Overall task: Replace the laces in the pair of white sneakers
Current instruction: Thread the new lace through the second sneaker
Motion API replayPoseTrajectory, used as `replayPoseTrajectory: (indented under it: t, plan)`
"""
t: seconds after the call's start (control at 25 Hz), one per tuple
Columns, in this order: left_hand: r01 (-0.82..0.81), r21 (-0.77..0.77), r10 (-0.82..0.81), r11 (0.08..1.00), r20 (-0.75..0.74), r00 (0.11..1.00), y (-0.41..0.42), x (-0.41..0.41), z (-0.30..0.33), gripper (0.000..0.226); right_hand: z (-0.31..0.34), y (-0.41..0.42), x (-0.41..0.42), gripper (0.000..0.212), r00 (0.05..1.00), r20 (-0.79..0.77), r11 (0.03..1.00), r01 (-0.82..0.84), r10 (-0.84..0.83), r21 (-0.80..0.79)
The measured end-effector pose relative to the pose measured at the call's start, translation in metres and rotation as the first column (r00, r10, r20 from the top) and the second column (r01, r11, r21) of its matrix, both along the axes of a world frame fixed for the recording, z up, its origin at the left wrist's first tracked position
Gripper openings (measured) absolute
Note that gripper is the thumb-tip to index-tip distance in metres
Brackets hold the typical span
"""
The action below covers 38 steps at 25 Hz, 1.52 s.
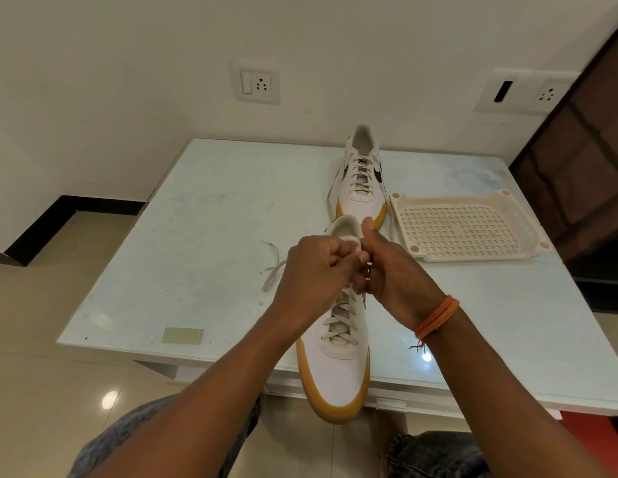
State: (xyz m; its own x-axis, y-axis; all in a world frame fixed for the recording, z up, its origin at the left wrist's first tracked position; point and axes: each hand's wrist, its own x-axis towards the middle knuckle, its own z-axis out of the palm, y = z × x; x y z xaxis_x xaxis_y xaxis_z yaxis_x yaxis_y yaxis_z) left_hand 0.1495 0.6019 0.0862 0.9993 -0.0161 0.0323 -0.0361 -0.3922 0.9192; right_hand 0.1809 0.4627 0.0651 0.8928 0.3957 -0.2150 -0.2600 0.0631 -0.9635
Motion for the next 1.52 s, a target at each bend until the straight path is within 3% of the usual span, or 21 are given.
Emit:
replayPoseTrajectory:
  t: [0.12,0.2,0.32,0.4,0.52,0.6,0.68,0.8,0.88,1.0,1.16,1.24,1.36,1.52]
  plan:
    - [0.054,0.169,-0.055,0.984,-0.001,0.998,-0.002,-0.001,-0.008,0.017,-0.005,-0.002,-0.002,0.044,0.999,0.002,0.998,-0.036,0.036,-0.047]
    - [0.107,0.242,-0.088,0.964,-0.089,0.992,-0.001,0.000,-0.013,0.017,-0.007,-0.009,0.004,0.029,0.980,-0.182,0.993,0.099,-0.085,0.067]
    - [0.141,0.326,-0.070,0.935,-0.220,0.973,0.010,0.005,-0.018,0.016,-0.008,-0.035,0.022,0.032,0.856,-0.411,0.901,0.405,-0.312,0.159]
    - [0.127,0.347,-0.031,0.929,-0.269,0.963,0.022,0.011,-0.019,0.018,-0.011,-0.059,0.032,0.037,0.790,-0.395,0.844,0.532,-0.469,0.063]
    - [0.098,0.407,0.029,0.908,-0.296,0.955,0.039,0.019,-0.018,0.020,-0.018,-0.083,0.033,0.040,0.763,-0.376,0.821,0.571,-0.526,0.012]
    - [0.078,0.410,0.050,0.909,-0.293,0.955,0.043,0.020,-0.018,0.020,-0.019,-0.083,0.030,0.033,0.792,-0.316,0.839,0.543,-0.523,-0.028]
    - [0.096,0.373,0.011,0.923,-0.273,0.962,0.038,0.019,-0.017,0.019,-0.017,-0.074,0.025,0.029,0.854,-0.166,0.866,0.465,-0.493,-0.183]
    - [0.100,0.250,-0.044,0.963,-0.223,0.974,0.024,0.017,-0.016,0.018,-0.008,-0.045,0.010,0.030,0.981,0.010,0.875,0.176,-0.192,-0.452]
    - [0.100,0.212,-0.063,0.972,-0.177,0.982,0.016,0.015,-0.014,0.021,-0.004,-0.027,0.001,0.022,0.998,0.060,0.906,0.003,0.024,-0.422]
    - [0.075,0.169,-0.051,0.983,-0.142,0.989,0.016,0.015,-0.010,0.025,-0.004,-0.023,0.001,0.020,0.969,0.226,0.926,-0.011,0.103,-0.376]
    - [-0.007,0.060,0.015,0.998,-0.142,0.990,0.034,0.024,-0.004,0.025,-0.001,-0.034,0.002,0.034,0.977,0.143,0.953,-0.114,0.159,-0.281]
    - [0.023,0.044,-0.015,0.999,-0.177,0.984,0.035,0.025,-0.001,0.025,-0.003,-0.029,0.001,0.039,0.984,0.115,0.966,-0.106,0.136,-0.235]
    - [0.118,0.026,-0.110,0.993,-0.209,0.972,0.029,0.024,0.000,0.022,-0.007,-0.018,0.000,0.029,0.980,0.139,0.965,-0.108,0.144,-0.239]
    - [-0.010,0.044,0.018,0.999,-0.183,0.983,0.041,0.030,-0.006,0.026,-0.004,-0.034,0.005,0.033,0.969,0.097,0.951,-0.199,0.227,-0.236]
